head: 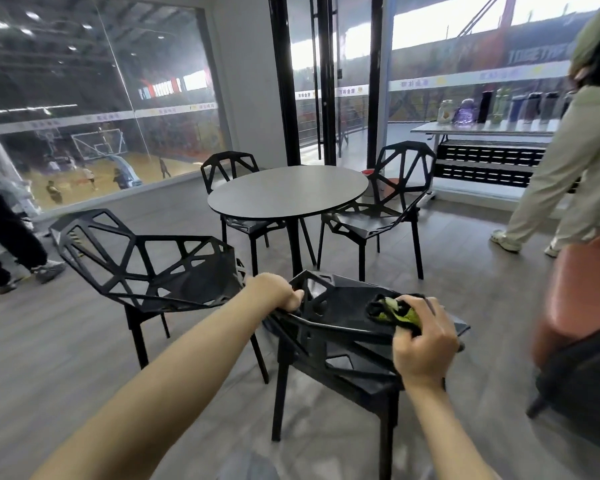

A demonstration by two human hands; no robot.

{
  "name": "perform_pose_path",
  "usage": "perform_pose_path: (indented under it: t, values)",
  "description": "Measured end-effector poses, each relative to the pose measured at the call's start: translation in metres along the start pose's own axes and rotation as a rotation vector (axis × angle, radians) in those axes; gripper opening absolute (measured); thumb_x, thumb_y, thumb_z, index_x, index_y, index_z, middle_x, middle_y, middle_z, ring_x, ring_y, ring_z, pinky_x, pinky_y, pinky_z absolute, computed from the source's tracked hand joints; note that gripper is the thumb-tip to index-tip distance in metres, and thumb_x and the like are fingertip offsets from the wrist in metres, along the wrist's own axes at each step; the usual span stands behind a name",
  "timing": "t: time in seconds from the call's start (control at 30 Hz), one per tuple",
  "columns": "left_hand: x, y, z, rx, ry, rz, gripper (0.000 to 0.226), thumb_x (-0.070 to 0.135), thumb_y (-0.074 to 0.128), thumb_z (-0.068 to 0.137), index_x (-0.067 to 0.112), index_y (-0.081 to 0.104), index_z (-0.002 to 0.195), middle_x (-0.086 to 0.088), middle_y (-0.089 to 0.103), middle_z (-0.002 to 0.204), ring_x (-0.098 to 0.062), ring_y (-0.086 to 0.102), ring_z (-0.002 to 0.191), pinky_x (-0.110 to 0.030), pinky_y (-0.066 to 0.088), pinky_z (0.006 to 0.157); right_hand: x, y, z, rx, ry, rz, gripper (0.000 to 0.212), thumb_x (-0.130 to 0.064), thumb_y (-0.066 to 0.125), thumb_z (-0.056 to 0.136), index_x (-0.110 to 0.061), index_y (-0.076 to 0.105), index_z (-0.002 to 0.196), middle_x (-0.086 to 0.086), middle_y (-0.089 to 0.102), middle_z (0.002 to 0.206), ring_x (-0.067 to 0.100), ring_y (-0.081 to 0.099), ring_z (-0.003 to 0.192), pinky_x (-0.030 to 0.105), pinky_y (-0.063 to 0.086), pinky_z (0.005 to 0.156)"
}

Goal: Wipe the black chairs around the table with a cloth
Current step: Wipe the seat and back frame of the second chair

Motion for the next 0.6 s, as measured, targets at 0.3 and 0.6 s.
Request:
perform_pose_path:
  t: [0.3,0.6]
  values:
    - [0.071,-0.038,-0.095,0.157,0.339,-0.175,0.079,0.071,0.011,0.104,0.021,0.037,0.160,-0.010,0.043,0.161,-0.030,0.040,0.148,-0.044,0.033,0.117,0.082,-0.073,0.062,0.027,0.273,-0.136,0.040,-0.020,0.039,0.081,-0.018,0.068,0.110,0.009,0.064,0.107,0.040,0.060,0.098,0.055,0.050,0.087]
    - [-0.004,0.004,-0.004,0.290,0.451,-0.865,0.064,0.084,0.032,0.093,0.041,0.069,0.124,0.003,0.076,0.104,-0.015,0.071,0.101,-0.047,0.048,0.109,0.003,-0.042,0.045,0.104,0.088,-0.306,0.043,-0.003,0.049,0.070,-0.017,0.071,0.104,0.005,0.065,0.098,0.031,0.056,0.090,0.046,0.037,0.092]
Point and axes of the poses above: each hand's wrist, its own z-axis towards the middle knuckle, its own y-axis out of the palm, x = y × z, the point moved 7 cm from there along z, towards the middle knuckle
